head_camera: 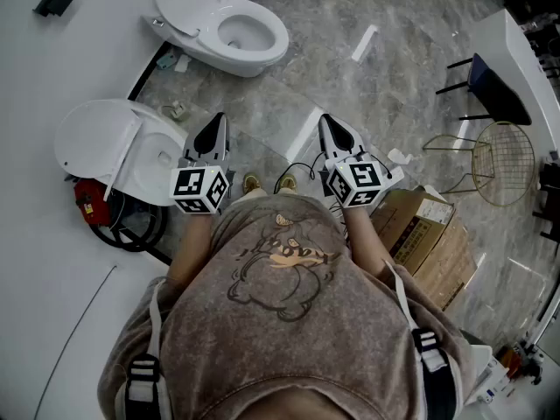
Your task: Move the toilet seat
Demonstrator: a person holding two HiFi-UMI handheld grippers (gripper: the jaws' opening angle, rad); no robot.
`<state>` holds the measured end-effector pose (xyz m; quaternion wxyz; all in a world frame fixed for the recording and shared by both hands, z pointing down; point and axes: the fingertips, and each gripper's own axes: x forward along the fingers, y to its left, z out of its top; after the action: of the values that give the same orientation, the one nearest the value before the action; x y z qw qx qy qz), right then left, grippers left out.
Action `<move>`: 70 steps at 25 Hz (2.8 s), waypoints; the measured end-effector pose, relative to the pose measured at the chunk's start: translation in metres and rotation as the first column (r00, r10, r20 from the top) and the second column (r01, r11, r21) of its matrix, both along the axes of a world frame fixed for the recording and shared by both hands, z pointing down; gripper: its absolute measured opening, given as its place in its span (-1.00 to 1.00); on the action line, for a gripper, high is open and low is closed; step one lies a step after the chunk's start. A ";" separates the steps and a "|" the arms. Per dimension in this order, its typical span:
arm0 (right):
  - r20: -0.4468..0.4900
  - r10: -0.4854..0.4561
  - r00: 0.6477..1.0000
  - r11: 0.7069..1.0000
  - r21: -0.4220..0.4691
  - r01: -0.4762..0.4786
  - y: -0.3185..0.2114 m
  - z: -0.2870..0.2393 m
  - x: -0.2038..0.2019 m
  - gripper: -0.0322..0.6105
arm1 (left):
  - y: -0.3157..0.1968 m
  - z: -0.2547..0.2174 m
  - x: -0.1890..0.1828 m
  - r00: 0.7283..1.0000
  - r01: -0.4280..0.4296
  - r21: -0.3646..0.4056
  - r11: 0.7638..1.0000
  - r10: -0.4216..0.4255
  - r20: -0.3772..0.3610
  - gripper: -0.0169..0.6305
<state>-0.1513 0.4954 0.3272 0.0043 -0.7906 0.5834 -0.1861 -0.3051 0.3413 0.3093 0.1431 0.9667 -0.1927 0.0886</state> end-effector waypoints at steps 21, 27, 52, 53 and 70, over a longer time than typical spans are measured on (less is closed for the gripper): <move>-0.025 0.047 0.999 0.999 -0.009 -0.047 -0.039 0.012 -0.035 -0.91 | -0.042 0.011 -0.006 0.993 -0.117 0.022 0.993 0.118 -0.007 -0.92; -0.021 0.059 0.998 0.998 -0.002 -0.059 -0.055 0.009 -0.036 -0.91 | -0.055 0.006 -0.005 0.991 -0.129 0.016 0.992 0.129 -0.031 -0.92; -0.002 0.009 1.000 1.000 -0.008 -0.009 -0.145 0.034 0.056 -0.91 | -0.135 0.031 0.085 0.996 -0.079 0.011 0.997 0.080 -0.036 -0.92; 0.000 0.005 1.000 1.000 -0.009 -0.005 -0.150 0.034 0.064 -0.91 | -0.140 0.032 0.093 0.997 -0.073 0.005 0.997 0.073 -0.035 -0.92; 0.068 -0.111 0.992 0.993 -0.029 0.113 -0.242 0.034 0.214 -0.91 | -0.217 0.031 0.219 0.998 0.048 -0.036 0.998 -0.046 0.038 -0.92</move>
<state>0.0630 0.2531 0.3607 0.0002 -0.7500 0.6232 -0.2217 -0.0857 0.1245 0.3406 0.1593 0.9573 -0.2163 0.1069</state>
